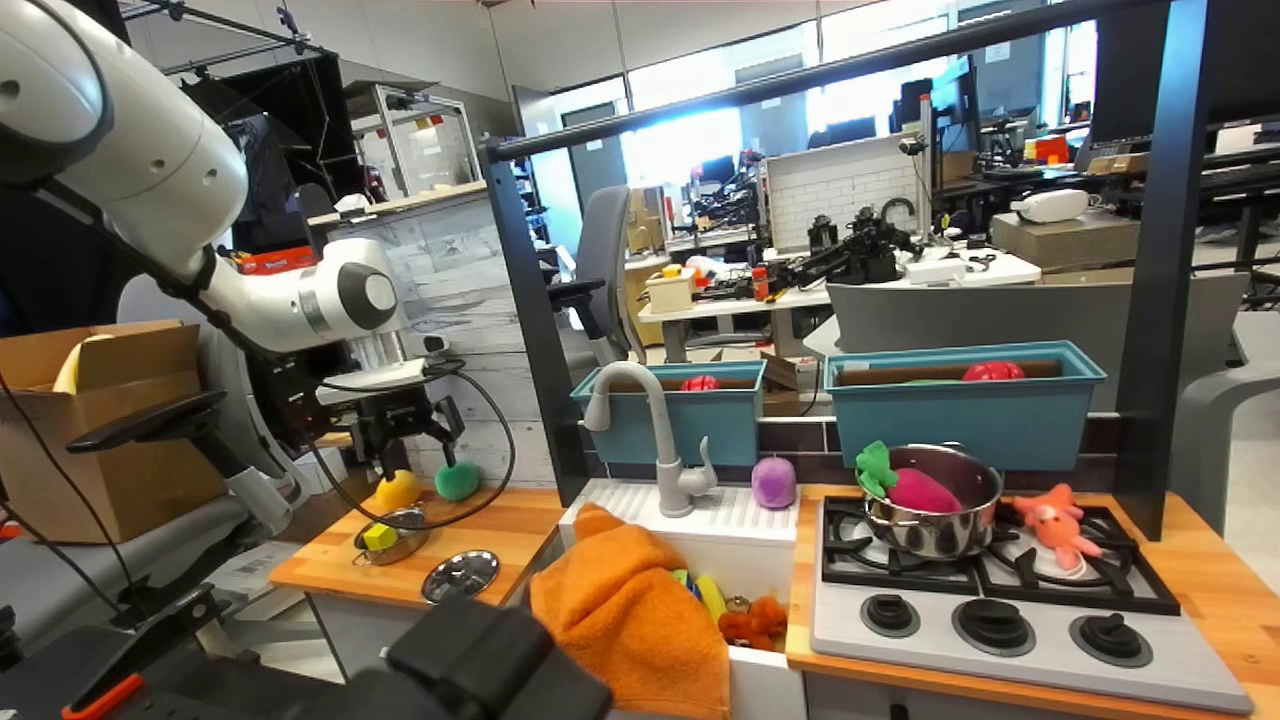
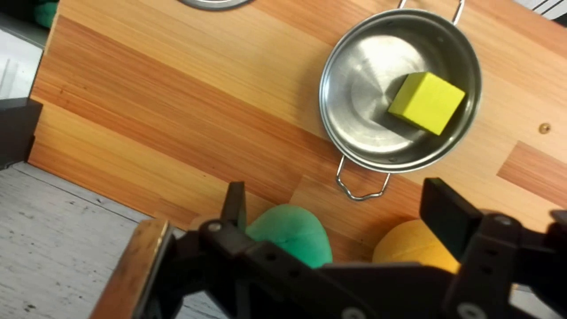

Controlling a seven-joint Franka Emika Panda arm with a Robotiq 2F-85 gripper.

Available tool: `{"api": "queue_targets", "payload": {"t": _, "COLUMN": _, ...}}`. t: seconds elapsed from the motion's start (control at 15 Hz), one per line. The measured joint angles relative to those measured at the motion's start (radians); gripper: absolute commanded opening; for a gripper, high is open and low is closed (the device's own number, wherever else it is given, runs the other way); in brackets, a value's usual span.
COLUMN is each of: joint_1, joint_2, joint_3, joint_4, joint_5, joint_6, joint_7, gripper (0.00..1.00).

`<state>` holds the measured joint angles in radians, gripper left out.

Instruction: Pick up the green toy from the countertop and put it in the sink.

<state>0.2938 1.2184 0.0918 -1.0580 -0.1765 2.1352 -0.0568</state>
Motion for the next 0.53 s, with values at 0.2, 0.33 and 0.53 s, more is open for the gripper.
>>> {"api": "queue_targets", "payload": {"t": 0.2, "joint_1": -0.002, "joint_2": 0.01, "joint_3": 0.002, "joint_4": 0.02, "joint_5": 0.011, "joint_6": -0.018, "joint_7": -0.011, "gripper": 1.0}}
{"api": "queue_targets", "payload": {"t": 0.33, "joint_1": -0.01, "joint_2": 0.014, "joint_3": 0.011, "joint_4": 0.023, "joint_5": 0.019, "joint_6": -0.005, "joint_7": -0.032, "gripper": 1.0}}
{"api": "queue_targets", "payload": {"t": 0.53, "joint_1": -0.044, "joint_2": 0.028, "joint_3": 0.054, "joint_4": 0.011, "joint_5": 0.043, "joint_6": 0.092, "joint_7": -0.072, "gripper": 1.0}}
